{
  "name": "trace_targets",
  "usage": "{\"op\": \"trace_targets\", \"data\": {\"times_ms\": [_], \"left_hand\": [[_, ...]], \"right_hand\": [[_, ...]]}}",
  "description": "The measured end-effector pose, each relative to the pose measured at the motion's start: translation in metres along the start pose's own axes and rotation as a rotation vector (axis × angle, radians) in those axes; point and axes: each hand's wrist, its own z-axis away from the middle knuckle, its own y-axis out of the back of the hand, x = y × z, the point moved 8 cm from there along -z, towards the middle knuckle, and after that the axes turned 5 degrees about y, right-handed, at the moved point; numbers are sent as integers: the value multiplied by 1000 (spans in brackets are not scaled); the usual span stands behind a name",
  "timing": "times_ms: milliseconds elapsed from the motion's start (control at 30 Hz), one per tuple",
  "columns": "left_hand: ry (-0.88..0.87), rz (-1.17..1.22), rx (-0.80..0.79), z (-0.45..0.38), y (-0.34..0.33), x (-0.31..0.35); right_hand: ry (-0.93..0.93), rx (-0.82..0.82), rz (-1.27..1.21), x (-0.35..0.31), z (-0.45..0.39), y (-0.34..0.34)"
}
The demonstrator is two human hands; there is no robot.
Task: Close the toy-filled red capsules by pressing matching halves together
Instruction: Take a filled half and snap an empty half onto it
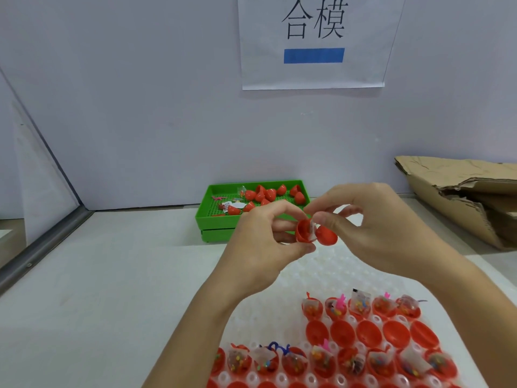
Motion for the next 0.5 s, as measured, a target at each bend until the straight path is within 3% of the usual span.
{"op": "trace_targets", "data": {"times_ms": [500], "left_hand": [[22, -11, 3, 0, -2, -2]], "right_hand": [[26, 91, 74, -2, 0, -1]]}}
